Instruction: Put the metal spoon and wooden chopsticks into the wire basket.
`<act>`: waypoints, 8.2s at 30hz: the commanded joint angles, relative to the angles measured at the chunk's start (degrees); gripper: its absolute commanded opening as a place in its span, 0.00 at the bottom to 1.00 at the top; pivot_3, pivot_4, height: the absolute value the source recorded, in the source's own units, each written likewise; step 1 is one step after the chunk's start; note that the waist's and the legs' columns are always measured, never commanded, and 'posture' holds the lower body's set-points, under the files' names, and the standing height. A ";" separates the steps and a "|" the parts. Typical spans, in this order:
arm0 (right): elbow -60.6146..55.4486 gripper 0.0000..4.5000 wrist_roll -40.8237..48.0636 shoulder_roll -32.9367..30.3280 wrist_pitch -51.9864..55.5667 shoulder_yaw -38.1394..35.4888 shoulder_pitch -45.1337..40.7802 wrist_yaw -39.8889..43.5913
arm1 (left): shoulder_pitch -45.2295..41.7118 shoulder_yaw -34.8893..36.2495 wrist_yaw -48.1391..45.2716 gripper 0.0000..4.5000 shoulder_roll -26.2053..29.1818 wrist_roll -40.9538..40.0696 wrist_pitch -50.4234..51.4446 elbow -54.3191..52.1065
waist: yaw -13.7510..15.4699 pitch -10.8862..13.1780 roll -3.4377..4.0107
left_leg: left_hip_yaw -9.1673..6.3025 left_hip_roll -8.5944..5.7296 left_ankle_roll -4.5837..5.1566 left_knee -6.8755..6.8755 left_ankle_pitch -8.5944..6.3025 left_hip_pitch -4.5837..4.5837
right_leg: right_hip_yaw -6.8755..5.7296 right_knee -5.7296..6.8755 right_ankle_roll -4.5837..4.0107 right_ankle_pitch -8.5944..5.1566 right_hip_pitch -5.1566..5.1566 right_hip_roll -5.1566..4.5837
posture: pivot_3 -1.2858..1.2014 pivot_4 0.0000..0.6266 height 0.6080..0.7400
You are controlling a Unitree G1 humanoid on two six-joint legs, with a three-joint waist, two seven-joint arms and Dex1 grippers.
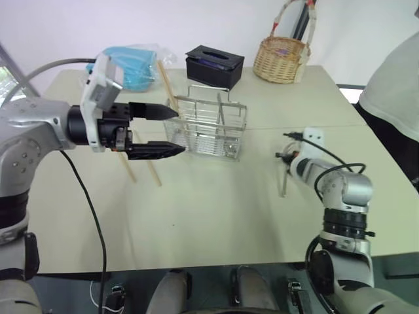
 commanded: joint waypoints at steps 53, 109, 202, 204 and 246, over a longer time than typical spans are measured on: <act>-5.34 0.99 24.39 -0.62 -25.35 3.80 -18.92 26.24 | -3.53 16.70 25.68 1.00 -5.50 1.03 0.35 6.98 | -1.49 -0.12 -0.27 | -0.12 0.06 -0.05 -0.03 0.02 0.02 | 0.04 0.24 -0.07 0.10 -0.19 0.03 | 0.52 0.24 0.39; -38.26 1.00 41.12 -22.01 -15.24 5.98 18.62 30.05 | -26.49 11.82 61.32 0.01 -28.43 39.88 -15.44 85.65 | 3.07 -0.28 -1.19 | -0.07 -0.08 -0.10 0.09 0.02 -0.08 | -0.13 -0.03 0.30 0.28 -0.01 -0.30 | 0.52 0.24 0.39; -39.84 1.00 38.42 -24.42 -17.26 4.62 23.83 28.76 | -26.05 14.75 67.04 0.99 -30.46 31.39 13.83 54.29 | 1.51 -0.13 -1.24 | -0.16 -0.07 -0.09 0.07 0.03 0.18 | -0.16 -0.03 0.40 0.24 0.26 -0.25 | 0.52 0.24 0.39; -40.08 1.00 38.82 -24.78 -16.95 4.55 23.75 29.11 | -25.72 15.13 67.73 0.99 -31.36 31.64 13.91 55.03 | 1.51 -0.13 -1.25 | -0.13 -0.06 -0.10 0.07 0.04 0.11 | -0.16 -0.03 0.40 0.24 0.18 -0.25 | 0.52 0.24 0.39; -42.49 1.00 43.55 -25.61 -17.32 1.31 25.02 23.53 | -34.25 20.73 60.33 0.02 -31.69 30.98 -38.82 66.19 | 3.22 -0.15 -1.27 | -0.05 -0.02 -0.15 0.13 0.05 -0.16 | -0.17 -0.06 0.37 0.29 -0.06 -0.32 | 0.52 0.24 0.39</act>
